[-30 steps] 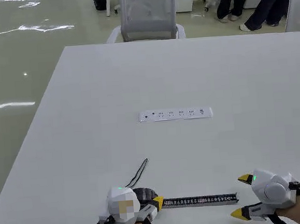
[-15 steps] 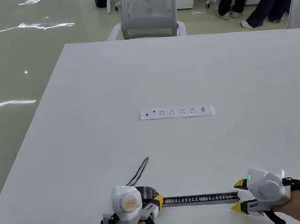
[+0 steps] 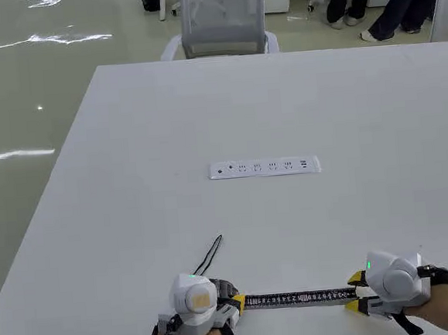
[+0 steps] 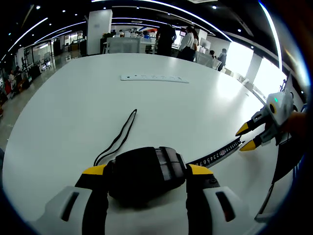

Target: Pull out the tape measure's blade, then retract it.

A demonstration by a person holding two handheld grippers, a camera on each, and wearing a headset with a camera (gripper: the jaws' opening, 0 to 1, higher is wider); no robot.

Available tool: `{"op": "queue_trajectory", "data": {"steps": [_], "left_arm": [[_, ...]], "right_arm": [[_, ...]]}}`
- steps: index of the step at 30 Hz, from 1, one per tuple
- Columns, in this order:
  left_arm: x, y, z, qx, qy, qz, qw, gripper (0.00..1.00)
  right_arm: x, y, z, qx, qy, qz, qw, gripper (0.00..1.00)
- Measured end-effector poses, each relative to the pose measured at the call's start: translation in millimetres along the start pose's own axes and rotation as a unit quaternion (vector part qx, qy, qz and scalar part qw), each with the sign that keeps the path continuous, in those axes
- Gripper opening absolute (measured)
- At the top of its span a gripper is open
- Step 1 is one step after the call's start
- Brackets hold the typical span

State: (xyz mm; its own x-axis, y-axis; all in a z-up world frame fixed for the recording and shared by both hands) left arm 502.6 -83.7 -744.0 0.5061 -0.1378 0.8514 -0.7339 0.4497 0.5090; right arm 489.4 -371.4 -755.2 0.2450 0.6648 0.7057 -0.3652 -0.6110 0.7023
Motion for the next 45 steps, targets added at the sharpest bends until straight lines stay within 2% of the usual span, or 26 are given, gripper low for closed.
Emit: {"op": "queue_trajectory", "data": {"steps": [7,14,17,27,45], "left_arm": [[0.2,-0.9,-0.7,0.001,0.004,-0.004,1.0000,0.61],[-0.4,-2.0,-0.6,0.002,0.000,-0.007,1.0000,0.61],[0.6,-2.6,1.2,0.009,-0.006,-0.019,0.9998,0.60],[0.6,-3.0,1.4,0.017,-0.025,-0.020,0.9993,0.59],[0.6,-4.3,-0.7,0.013,-0.020,-0.020,0.9995,0.58]], "right_arm": [[-3.7,-0.2,2.9,-0.001,0.023,-0.017,0.9996,0.18],[-4.6,-0.5,2.7,0.003,0.035,-0.019,0.9992,0.15],[-4.9,-0.2,3.2,0.006,0.039,-0.021,0.9990,0.15],[-1.6,-3.8,1.2,0.012,0.036,-0.024,0.9990,0.14],[-0.4,-5.3,0.1,0.016,0.043,-0.027,0.9986,0.13]]}}
Point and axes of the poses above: the centre of the closed fingertips' face, and the gripper's own axes: y roughly backward along the fingers, z roughly to its right, x roughly out of its top, the point moved 6 cm from there along y, roughly backward along the fingers, and after that the axes turned 14 degrees about z, right-handed, at the moved point
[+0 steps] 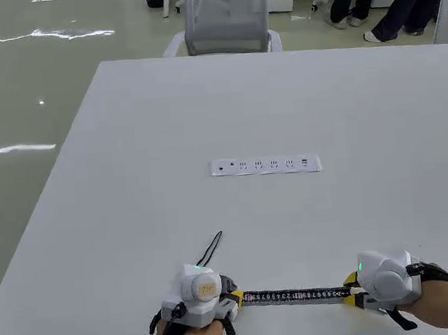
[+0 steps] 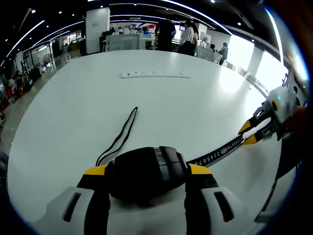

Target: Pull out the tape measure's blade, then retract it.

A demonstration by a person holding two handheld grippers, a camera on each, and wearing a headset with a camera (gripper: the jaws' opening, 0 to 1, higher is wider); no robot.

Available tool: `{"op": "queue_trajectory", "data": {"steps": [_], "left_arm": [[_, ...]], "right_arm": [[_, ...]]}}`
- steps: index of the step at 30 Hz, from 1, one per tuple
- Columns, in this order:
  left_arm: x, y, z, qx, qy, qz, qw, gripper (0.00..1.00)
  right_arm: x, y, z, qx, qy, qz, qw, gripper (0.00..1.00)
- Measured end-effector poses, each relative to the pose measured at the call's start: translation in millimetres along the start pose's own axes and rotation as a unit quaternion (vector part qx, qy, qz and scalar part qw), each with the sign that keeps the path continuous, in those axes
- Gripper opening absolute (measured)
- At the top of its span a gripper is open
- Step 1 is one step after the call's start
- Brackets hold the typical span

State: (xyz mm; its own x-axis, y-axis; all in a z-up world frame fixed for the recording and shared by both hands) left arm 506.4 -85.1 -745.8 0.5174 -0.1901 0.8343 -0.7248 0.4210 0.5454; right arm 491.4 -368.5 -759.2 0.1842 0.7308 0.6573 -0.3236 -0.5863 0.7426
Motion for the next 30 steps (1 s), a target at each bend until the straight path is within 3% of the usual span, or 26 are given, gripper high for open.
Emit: {"op": "queue_trajectory", "data": {"steps": [30], "left_arm": [[-0.2,2.7,0.9,-0.002,0.003,0.000,1.0000,0.59]], "right_arm": [[6.3,-4.6,-1.2,0.011,0.004,-0.003,0.9999,0.13]]}}
Point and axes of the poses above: the centre of the closed fingertips' face, and the gripper's own axes: y roughly backward along the fingers, z roughly to its right, x roughly out of its top, the point moved 6 cm from there along y, roughly backward along the fingers, and after that the axes turned 14 degrees about z, right-handed, at the moved point
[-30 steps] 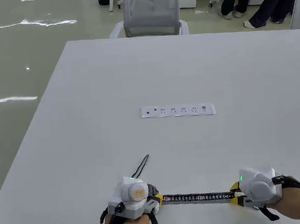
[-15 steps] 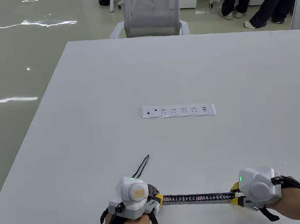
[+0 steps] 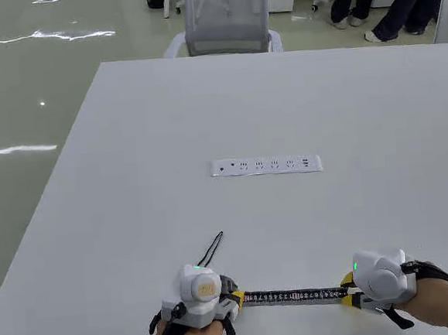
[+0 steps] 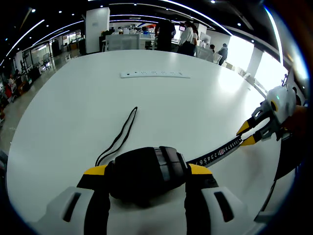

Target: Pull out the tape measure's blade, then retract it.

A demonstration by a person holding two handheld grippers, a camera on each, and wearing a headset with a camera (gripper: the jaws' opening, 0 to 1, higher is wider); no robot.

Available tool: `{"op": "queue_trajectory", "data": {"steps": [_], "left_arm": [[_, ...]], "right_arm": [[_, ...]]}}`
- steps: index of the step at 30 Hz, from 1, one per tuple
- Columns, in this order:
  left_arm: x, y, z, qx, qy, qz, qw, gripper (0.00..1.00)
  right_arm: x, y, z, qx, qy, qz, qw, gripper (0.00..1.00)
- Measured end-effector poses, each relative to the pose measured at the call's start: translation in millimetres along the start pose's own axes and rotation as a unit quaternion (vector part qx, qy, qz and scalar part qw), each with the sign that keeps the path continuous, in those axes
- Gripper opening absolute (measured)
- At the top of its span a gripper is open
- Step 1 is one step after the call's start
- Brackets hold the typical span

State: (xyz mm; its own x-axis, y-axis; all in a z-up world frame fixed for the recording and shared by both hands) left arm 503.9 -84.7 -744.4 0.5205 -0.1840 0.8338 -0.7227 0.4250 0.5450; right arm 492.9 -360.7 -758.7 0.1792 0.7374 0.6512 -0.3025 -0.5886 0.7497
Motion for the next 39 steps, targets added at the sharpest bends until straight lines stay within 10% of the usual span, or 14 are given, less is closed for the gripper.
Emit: {"op": "queue_trajectory", "data": {"steps": [39], "left_arm": [[0.1,-0.2,-1.0,-0.003,0.000,-0.001,1.0000,0.59]], "right_arm": [[18.1,-17.0,-4.3,0.016,-0.002,0.002,0.9999,0.13]]}}
Point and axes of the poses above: the centre of the closed fingertips' face, and the gripper's own axes: y roughly backward along the fingers, z roughly to its right, x roughly out of its top, the point moved 6 cm from there along y, roughly backward along the fingers, and after that the axes turned 14 degrees about z, right-handed, at the moved point
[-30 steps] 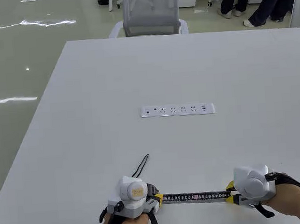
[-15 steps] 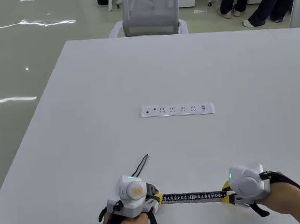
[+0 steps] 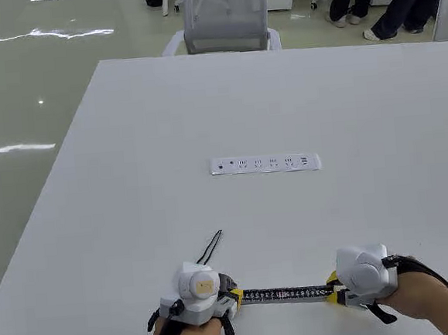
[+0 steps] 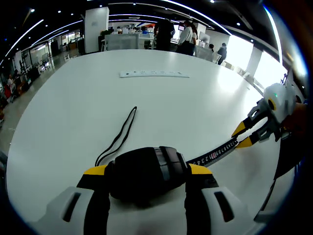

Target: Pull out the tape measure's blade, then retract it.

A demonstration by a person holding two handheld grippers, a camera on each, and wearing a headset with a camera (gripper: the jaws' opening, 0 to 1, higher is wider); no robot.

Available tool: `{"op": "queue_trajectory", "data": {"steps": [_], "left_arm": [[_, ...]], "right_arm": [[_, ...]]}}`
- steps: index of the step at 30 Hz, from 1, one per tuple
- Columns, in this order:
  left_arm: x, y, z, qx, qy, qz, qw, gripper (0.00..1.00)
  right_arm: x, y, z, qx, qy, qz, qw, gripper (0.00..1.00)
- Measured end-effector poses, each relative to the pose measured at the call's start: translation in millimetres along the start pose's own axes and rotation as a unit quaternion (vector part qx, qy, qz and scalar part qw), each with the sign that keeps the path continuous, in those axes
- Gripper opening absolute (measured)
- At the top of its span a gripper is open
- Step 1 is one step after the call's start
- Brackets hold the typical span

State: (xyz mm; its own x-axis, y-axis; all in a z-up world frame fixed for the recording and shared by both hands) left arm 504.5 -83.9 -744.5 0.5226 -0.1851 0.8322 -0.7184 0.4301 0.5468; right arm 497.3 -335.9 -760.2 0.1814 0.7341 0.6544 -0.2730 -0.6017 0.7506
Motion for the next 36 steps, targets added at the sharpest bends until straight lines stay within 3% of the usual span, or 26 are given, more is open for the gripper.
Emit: {"op": "queue_trajectory", "data": {"steps": [36], "left_arm": [[-0.7,-0.3,-0.2,0.000,0.002,0.002,1.0000,0.59]], "right_arm": [[16.4,-13.3,-4.1,0.008,0.005,0.003,0.9999,0.13]]}}
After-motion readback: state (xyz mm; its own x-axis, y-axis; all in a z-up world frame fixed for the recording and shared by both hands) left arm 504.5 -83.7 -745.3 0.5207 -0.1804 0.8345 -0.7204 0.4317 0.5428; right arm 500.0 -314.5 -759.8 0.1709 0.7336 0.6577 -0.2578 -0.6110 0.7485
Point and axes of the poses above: the centre of the closed fingertips' face, and the gripper's own axes: y roughly backward along the fingers, z roughly to its right, x roughly out of its top, the point moved 6 cm from there along y, roughly backward along the fingers, and after that the axes turned 14 degrees about z, right-handed, at the moved point
